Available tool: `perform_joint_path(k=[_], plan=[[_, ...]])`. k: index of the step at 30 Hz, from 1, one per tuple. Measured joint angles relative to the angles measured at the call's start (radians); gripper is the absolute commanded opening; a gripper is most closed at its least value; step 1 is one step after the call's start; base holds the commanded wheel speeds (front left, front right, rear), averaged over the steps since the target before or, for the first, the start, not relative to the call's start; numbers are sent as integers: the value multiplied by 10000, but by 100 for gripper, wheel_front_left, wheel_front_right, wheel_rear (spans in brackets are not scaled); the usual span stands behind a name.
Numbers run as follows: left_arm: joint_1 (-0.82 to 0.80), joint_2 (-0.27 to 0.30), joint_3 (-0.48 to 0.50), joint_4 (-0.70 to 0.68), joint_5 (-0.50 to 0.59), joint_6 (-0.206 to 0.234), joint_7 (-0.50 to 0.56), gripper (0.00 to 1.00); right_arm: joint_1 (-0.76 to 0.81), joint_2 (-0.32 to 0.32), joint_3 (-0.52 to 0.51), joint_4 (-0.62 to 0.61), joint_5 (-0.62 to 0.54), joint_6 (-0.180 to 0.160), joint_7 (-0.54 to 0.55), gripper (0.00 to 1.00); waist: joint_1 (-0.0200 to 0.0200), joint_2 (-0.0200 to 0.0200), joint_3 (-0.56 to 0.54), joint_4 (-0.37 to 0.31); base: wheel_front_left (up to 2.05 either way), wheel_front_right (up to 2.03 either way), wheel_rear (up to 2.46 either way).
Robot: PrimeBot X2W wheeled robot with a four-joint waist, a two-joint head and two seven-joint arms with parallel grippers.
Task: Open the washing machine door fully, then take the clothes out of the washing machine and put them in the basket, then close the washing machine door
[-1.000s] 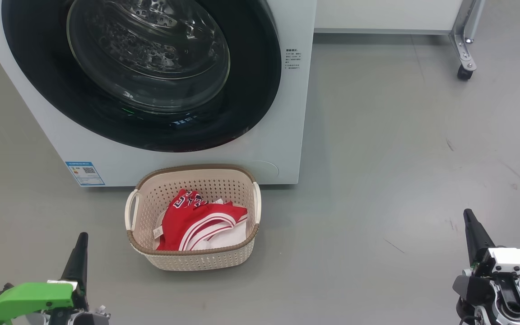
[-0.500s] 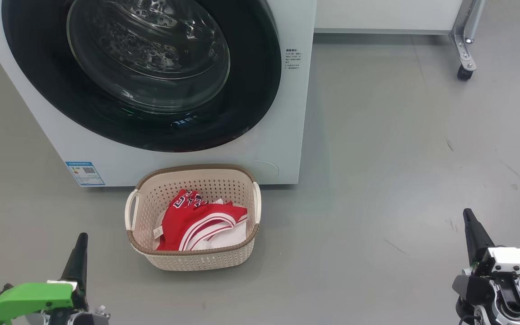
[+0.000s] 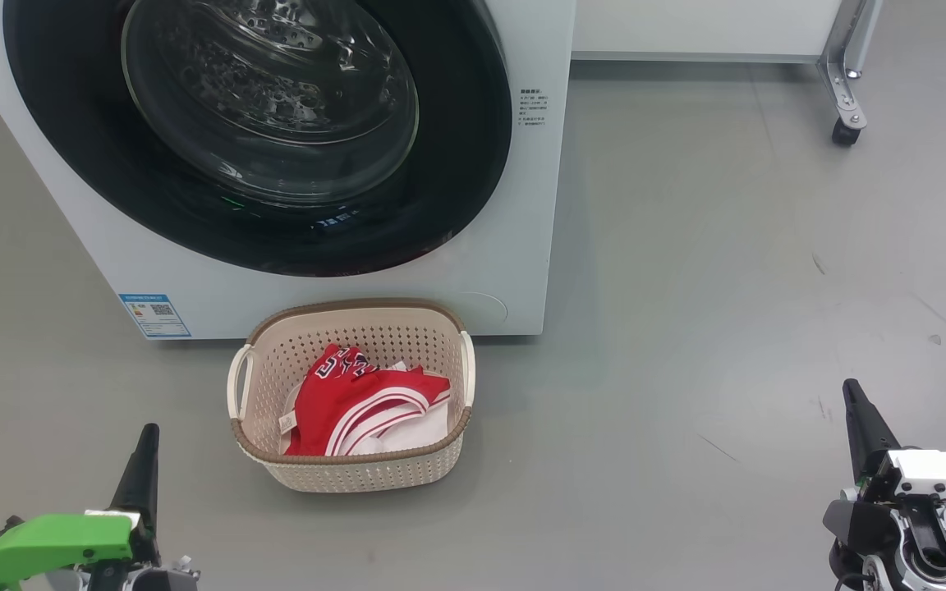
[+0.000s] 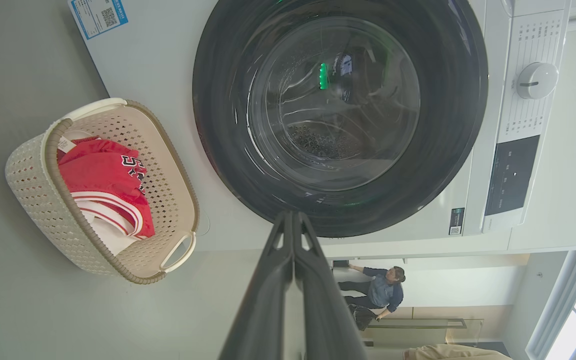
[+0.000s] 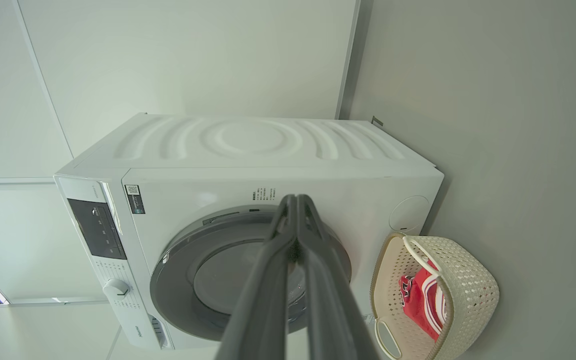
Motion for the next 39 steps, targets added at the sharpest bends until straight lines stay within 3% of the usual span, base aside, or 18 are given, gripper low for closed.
perform_joint_path(k=[39], plan=[[-5, -2, 50, 13, 0, 0, 15, 0, -1, 4, -19, 0, 0, 0, 2, 0, 0, 0, 0, 1, 0, 0, 0]])
